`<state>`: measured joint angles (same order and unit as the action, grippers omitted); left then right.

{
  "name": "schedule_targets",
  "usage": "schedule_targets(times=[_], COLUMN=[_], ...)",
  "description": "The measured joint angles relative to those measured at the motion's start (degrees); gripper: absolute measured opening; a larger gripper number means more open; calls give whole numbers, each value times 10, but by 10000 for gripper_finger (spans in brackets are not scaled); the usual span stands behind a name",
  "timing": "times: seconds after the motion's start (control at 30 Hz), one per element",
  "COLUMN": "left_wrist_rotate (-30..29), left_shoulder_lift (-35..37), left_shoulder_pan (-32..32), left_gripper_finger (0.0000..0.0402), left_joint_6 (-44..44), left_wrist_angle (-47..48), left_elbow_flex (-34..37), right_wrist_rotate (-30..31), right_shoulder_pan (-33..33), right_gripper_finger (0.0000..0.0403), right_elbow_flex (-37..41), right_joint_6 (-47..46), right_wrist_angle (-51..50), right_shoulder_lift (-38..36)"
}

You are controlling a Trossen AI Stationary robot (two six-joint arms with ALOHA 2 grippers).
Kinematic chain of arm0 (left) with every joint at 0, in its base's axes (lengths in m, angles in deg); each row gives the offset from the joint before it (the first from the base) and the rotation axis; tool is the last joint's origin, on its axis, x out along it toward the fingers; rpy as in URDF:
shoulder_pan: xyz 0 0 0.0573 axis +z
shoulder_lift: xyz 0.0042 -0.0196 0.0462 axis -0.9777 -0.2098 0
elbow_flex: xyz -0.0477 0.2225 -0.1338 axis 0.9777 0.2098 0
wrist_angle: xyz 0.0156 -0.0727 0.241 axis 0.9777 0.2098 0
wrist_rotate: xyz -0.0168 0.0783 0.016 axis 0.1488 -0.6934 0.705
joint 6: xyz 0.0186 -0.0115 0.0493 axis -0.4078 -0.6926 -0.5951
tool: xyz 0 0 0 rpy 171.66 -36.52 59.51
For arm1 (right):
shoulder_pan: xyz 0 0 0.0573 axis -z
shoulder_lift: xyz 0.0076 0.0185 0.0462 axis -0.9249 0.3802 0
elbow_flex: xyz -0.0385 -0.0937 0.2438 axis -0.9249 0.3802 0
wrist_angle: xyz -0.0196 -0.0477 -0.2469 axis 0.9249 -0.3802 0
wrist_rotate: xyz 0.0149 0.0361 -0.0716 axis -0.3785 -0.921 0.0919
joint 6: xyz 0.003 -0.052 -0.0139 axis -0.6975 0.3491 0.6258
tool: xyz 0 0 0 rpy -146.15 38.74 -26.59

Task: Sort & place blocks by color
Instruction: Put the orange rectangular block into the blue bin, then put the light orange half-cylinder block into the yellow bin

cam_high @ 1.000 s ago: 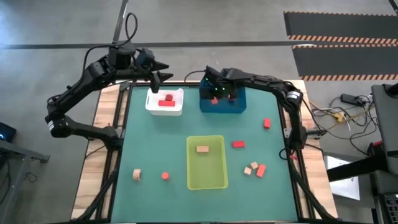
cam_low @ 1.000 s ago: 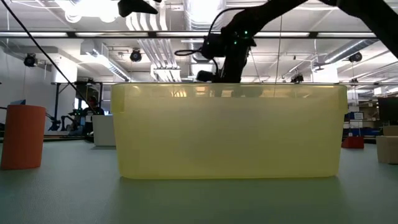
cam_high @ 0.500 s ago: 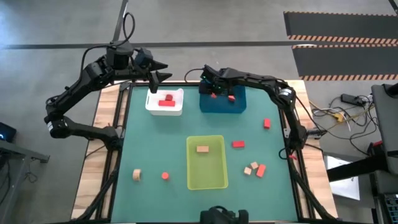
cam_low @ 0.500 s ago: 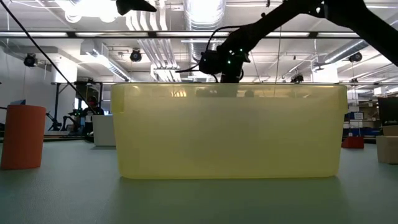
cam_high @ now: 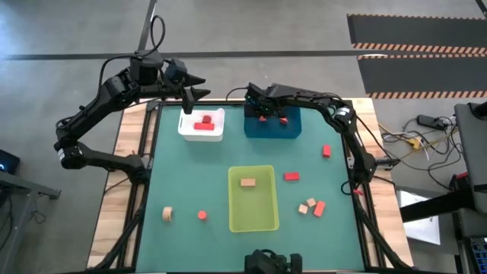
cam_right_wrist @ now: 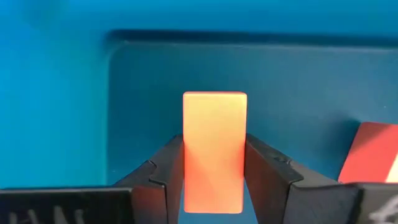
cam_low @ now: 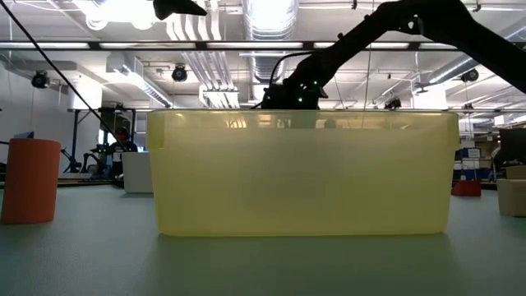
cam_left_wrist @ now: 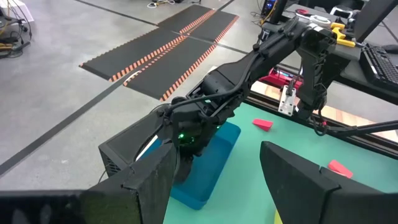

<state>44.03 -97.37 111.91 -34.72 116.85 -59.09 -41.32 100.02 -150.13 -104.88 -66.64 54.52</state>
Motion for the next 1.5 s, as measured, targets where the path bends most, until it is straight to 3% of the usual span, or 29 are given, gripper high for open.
schedule_targets(times=[0.7,1.03,1.17,1.5], left_wrist_rotate=[0,1,1,3], left_shoulder_lift=[0,0,0,-4], left_shoulder_pan=[0,0,-1,-53], left_gripper_finger=[219,219,219,219], left_joint_6=[2,36,85,221], left_wrist_angle=[4,51,71,151], left_elbow_flex=[0,0,0,0], right_wrist_rotate=[-3,-45,-84,-87], right_shoulder_pan=[1,-12,-24,-96], right_gripper_finger=[188,189,187,171], right_elbow_flex=[0,0,0,0], right_joint_6=[9,92,154,299], right_wrist_angle=[0,-12,-35,-147], right_shoulder_lift=[-14,-126,-177,-296])
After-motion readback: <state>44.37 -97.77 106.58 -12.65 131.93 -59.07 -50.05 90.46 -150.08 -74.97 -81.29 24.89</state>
